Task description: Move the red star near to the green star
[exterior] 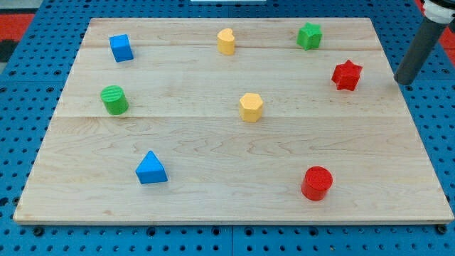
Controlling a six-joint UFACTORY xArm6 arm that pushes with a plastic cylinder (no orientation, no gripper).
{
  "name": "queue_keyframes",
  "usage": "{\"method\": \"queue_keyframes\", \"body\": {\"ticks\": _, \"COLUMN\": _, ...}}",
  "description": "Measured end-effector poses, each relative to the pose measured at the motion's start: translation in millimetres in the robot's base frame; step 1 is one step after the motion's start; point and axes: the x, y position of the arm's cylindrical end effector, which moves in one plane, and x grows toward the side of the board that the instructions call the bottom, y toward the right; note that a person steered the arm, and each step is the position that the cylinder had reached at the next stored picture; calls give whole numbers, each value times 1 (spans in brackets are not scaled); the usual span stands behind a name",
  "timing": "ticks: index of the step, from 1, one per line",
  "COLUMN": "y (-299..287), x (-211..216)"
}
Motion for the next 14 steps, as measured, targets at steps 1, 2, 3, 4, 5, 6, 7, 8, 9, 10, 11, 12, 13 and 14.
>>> {"method": "queue_keyframes", "body": {"ticks": 1, "y": 0, "x": 0}}
{"method": "queue_keyframes", "body": {"ticks": 2, "y": 0, "x": 0}}
{"method": "queue_keyframes", "body": {"ticks": 3, "y": 0, "x": 0}}
{"method": "queue_keyframes", "body": {"ticks": 4, "y": -44, "x": 5}}
{"method": "queue_keyframes", "body": {"ticks": 5, "y": -107, "x": -28}}
{"method": "queue_keyframes", "body": {"ticks": 6, "y": -146, "x": -26}}
{"method": "queue_keyframes", "body": {"ticks": 7, "y": -142, "x": 21}}
{"method": "queue_keyframes", "body": {"ticks": 8, "y": -183, "x": 0}}
{"method": "queue_keyframes", "body": {"ticks": 9, "y": -187, "x": -33}}
{"method": "queue_keyframes", "body": {"ticks": 10, "y": -175, "x": -51}}
{"method": "queue_keyframes", "body": {"ticks": 11, "y": -173, "x": -33}}
{"method": "queue_keyframes", "body": {"ticks": 12, "y": -173, "x": 22}}
{"method": "queue_keyframes", "body": {"ticks": 13, "y": -185, "x": 51}}
{"method": "queue_keyframes", "body": {"ticks": 14, "y": -219, "x": 64}}
